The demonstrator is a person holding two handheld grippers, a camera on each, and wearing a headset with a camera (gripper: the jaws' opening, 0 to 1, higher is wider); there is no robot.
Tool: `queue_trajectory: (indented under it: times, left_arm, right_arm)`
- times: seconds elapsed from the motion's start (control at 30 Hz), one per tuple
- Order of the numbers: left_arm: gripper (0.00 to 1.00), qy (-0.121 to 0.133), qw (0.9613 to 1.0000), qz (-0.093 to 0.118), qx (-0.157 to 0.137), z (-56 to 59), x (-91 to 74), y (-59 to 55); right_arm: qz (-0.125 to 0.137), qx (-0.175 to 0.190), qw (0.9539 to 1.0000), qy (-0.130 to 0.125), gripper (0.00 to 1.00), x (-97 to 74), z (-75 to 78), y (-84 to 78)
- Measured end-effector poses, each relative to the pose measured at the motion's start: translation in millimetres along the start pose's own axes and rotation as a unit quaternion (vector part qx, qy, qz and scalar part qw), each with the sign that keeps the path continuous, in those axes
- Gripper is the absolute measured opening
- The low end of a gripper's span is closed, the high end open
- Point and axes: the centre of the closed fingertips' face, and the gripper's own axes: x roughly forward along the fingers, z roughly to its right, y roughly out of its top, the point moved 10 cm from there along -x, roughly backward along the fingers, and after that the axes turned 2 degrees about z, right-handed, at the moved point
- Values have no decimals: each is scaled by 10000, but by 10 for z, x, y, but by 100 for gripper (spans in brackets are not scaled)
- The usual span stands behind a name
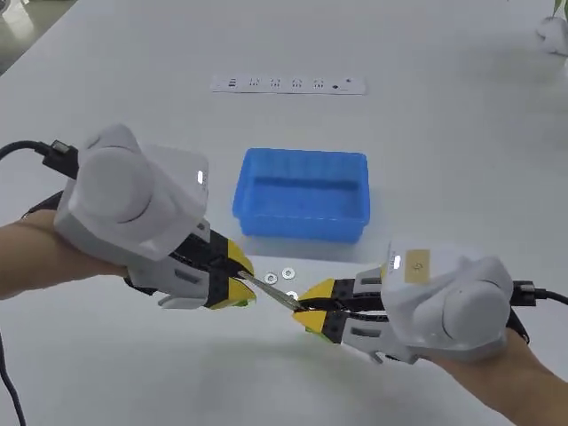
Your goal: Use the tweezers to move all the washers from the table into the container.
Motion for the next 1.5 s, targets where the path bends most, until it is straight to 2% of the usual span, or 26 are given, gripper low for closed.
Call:
queue_trajectory:
  times: [0.07,0.2,0.3,0.47,0.6,0.8,0.83,0.9,1.23,1.5]
  left_arm:
    - [10,-3,9999,99,40,2,-9,46]
    - [9,-164,9998,29,132,28,3,43]
    - [8,-233,9996,70,161,60,-14,46]
    - [7,-288,9990,215,249,116,-60,115]
    - [7,-325,9982,400,292,141,-66,177]
    - [7,-381,9966,659,318,188,48,205]
    - [7,-385,9956,810,269,197,77,220]
    - [7,-388,9946,942,191,202,101,234]
    - [7,-495,9921,1123,266,208,199,236]
    - [6,-448,9912,1215,281,205,231,228]
  right_arm:
    - [-18,-8,10000,8,7,-2,-8,-3]
    - [-22,-3,10000,16,7,-18,-18,-7]
    - [-10,3,10000,27,7,-23,-34,-6]
    - [83,101,9999,42,7,-17,-63,1]
    - [108,90,9999,88,7,14,-105,10]
    - [48,110,9999,93,7,2,-109,-56]
    - [80,121,9998,98,7,-20,-104,-68]
    - [87,154,9998,93,7,-49,-104,-74]
    - [52,113,9998,128,8,-68,-99,-75]
    - [-44,74,9999,76,11,-48,-88,-61]
